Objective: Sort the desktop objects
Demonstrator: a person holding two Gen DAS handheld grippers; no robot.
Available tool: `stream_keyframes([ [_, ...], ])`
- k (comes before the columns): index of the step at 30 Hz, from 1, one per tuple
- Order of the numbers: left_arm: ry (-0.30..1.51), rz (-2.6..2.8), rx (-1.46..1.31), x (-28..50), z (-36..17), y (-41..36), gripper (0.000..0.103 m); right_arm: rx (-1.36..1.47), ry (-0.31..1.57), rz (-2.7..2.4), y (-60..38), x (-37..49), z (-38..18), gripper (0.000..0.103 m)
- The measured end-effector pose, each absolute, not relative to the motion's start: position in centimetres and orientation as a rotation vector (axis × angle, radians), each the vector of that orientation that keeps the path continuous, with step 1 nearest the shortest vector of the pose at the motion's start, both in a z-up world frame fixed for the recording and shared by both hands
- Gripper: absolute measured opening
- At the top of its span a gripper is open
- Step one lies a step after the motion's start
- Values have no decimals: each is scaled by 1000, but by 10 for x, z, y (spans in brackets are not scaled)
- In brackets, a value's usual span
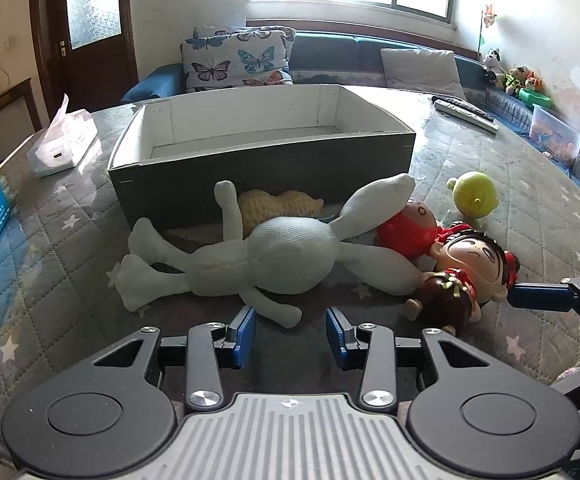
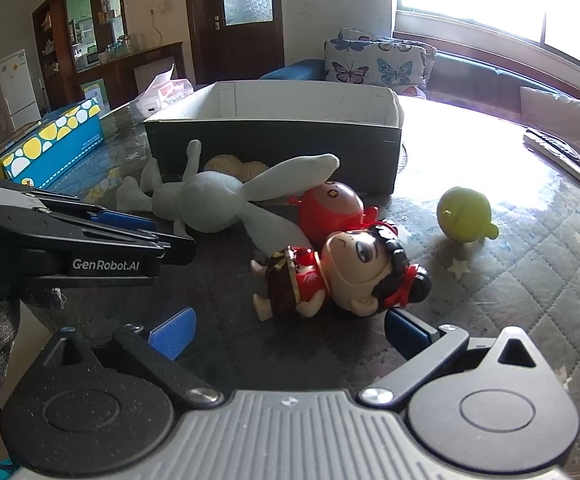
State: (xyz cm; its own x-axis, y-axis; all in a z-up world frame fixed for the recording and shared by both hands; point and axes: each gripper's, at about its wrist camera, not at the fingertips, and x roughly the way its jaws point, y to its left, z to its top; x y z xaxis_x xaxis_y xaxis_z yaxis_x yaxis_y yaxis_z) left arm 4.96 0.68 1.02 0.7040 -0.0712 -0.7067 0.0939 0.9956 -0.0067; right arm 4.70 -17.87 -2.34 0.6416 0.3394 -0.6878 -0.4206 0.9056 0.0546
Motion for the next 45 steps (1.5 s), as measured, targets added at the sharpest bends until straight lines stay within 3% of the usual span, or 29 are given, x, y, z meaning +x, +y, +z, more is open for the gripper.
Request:
stream_keyframes([
  [22,757,-262,-7,62,29,-7,41,-135,729,405,-194,57,-13,101],
  [45,861,-561,12,92,38,-51,41,-115,734,456,-208,77,-19,96],
])
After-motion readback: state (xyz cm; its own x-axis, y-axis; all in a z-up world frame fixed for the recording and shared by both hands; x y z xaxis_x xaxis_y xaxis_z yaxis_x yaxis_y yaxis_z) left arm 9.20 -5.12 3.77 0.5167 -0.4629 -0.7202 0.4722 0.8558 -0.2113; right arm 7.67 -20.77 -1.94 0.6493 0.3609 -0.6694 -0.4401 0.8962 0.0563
